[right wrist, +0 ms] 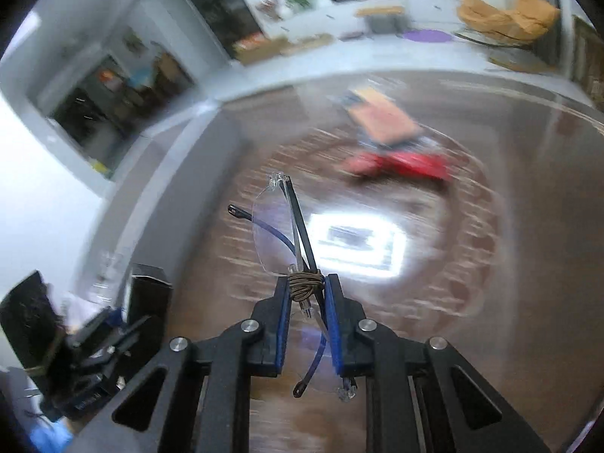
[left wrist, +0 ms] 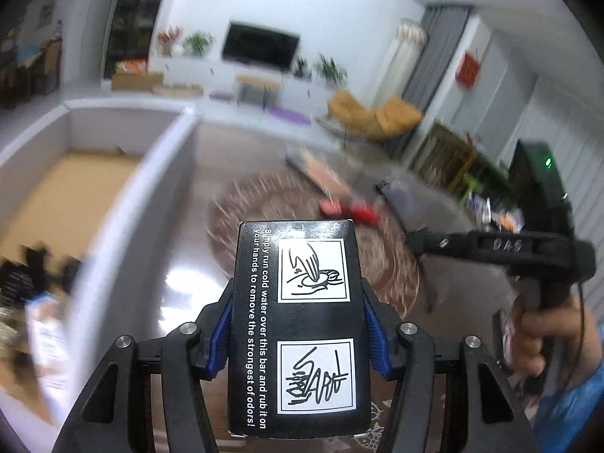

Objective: Organize objects
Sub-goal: 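Carry the black box to the bin with left tool while right tool carries the safety glasses there, then return both tools over the table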

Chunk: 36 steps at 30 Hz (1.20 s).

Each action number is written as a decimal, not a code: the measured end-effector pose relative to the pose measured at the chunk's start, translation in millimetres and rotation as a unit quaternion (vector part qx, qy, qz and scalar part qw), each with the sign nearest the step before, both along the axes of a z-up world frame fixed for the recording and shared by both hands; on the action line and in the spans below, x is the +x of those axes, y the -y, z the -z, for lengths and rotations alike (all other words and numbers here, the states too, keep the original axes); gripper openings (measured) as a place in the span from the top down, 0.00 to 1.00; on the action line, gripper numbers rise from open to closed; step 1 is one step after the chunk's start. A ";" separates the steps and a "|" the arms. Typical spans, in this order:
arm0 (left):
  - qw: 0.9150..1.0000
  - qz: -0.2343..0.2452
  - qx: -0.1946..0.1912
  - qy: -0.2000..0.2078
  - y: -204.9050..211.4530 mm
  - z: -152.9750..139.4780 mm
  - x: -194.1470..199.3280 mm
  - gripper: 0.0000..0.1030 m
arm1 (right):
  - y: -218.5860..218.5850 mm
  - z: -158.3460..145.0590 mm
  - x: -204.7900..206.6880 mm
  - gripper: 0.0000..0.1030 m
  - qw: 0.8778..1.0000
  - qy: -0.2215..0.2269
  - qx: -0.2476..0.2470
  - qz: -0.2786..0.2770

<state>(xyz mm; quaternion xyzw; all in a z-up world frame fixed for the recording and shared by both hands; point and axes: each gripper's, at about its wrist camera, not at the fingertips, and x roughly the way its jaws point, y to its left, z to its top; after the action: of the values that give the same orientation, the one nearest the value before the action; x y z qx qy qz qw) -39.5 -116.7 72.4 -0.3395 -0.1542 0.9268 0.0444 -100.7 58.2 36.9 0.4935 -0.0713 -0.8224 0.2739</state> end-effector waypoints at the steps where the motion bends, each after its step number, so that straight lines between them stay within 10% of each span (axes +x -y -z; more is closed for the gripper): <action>1: 1.000 -0.014 -0.007 -0.009 14.7 -11.3 8.1 0.44 | 17.2 -7.7 3.7 0.82 1.000 -0.005 -0.016 -0.013; 8: 0.987 -0.146 -0.068 0.009 136.6 -33.1 51.8 0.44 | 173.8 -51.6 49.9 0.82 0.981 0.004 -0.125 -0.147; 14: 0.967 -0.207 -0.108 0.100 205.9 5.5 59.0 0.42 | 272.7 -32.8 79.0 0.81 0.969 0.034 -0.108 -0.218; 18: 0.960 -0.237 -0.094 0.118 220.1 21.4 67.4 0.32 | 296.2 -10.8 85.2 0.39 0.972 0.057 -0.074 -0.213; 24: 0.964 -0.241 -0.087 0.073 184.7 12.2 81.9 0.21 | 225.9 -15.7 85.9 0.17 0.984 -0.030 -0.060 -0.165; 28: 0.982 -0.174 -0.062 0.035 130.0 -9.9 81.0 0.20 | 134.9 13.1 87.8 0.10 0.986 -0.129 0.057 -0.084; 36: 0.998 0.046 -0.044 -0.012 -33.8 -36.3 58.1 0.00 | -47.0 87.7 95.4 0.10 0.977 -0.083 0.183 0.067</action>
<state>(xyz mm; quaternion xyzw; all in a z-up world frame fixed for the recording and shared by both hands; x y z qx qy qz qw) 18.7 -82.9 108.7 -0.3365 -0.0970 0.9337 0.0741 -5.3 105.2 -50.8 0.4594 0.0703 -0.8761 0.1282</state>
